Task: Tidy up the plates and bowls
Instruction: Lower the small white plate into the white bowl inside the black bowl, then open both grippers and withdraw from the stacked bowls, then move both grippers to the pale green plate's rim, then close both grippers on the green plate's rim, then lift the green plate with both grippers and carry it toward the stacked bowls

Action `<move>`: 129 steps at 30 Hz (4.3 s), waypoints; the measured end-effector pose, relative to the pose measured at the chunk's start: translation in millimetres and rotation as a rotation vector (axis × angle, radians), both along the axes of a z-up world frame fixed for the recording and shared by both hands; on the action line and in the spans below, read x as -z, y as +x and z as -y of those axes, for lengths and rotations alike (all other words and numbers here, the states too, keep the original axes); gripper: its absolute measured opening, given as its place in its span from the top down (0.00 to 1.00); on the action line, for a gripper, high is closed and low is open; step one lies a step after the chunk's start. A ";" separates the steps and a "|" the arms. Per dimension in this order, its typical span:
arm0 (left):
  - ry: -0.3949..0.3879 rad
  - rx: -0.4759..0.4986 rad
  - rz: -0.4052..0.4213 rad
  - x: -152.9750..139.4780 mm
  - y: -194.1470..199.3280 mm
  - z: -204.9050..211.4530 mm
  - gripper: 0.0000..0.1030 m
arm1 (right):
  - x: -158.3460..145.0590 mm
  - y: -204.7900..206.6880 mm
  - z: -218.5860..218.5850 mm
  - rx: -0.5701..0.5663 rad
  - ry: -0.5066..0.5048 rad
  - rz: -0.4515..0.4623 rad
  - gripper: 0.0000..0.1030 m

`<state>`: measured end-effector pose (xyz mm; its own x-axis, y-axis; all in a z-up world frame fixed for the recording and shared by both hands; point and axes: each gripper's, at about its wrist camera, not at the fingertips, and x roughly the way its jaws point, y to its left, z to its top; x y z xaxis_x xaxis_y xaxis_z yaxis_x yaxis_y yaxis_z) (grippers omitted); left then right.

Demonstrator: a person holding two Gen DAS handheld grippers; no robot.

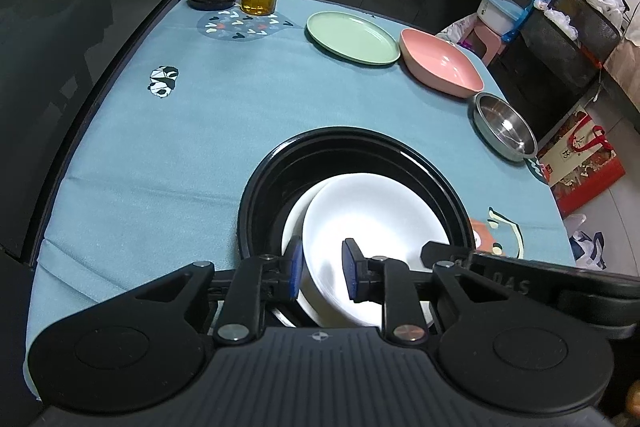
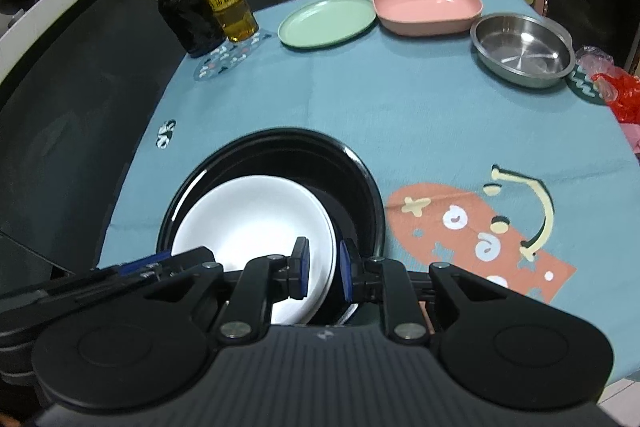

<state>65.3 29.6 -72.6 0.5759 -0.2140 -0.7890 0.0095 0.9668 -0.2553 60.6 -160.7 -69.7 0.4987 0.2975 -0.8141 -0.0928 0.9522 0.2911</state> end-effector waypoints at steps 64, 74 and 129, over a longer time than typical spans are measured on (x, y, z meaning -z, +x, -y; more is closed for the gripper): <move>0.123 -0.024 0.236 -17.4 160.8 6.8 0.75 | -21.2 141.4 8.3 0.100 0.021 0.087 0.72; 0.087 0.003 0.222 6.5 224.7 10.9 0.70 | -3.5 195.5 13.0 0.172 0.071 0.066 0.66; 0.111 -0.045 0.272 0.0 182.5 -28.1 0.81 | -11.5 176.6 -28.5 0.060 0.019 0.130 0.81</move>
